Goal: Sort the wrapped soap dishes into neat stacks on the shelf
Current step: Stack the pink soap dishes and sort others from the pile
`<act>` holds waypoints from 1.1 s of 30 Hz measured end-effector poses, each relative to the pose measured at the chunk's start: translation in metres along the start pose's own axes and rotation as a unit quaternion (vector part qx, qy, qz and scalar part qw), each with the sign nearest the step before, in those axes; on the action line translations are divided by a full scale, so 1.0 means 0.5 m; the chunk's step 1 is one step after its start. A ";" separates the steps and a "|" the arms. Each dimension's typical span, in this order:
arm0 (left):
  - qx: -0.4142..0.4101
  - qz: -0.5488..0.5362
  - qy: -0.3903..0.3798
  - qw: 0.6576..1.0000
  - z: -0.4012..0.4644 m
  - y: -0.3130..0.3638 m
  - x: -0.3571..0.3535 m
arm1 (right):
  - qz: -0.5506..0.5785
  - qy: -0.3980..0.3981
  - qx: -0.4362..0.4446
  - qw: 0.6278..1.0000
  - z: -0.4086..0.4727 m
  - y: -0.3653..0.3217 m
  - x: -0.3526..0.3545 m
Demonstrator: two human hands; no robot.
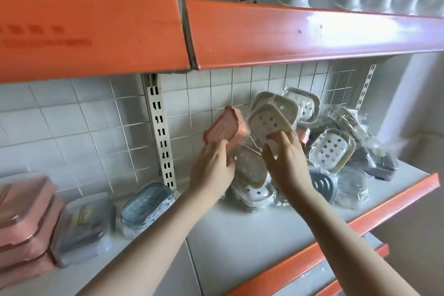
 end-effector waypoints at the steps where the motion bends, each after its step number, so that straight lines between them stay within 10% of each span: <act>1: 0.005 0.003 0.001 1.000 0.010 0.007 -0.002 | 0.002 0.001 -0.005 1.000 0.006 0.012 0.006; 33: 0.112 -0.013 0.138 0.984 0.115 0.029 -0.055 | 0.178 -0.113 -0.068 0.975 0.070 0.181 0.007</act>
Point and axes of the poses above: each hand's wrist, its own z-axis towards the middle knuckle, its own x-axis out of the back of the hand, y = z × x, the point moved 7 cm from there along z, towards the middle knuckle, and after that the axes turned 14 degrees about -y, right-handed, at the moved point
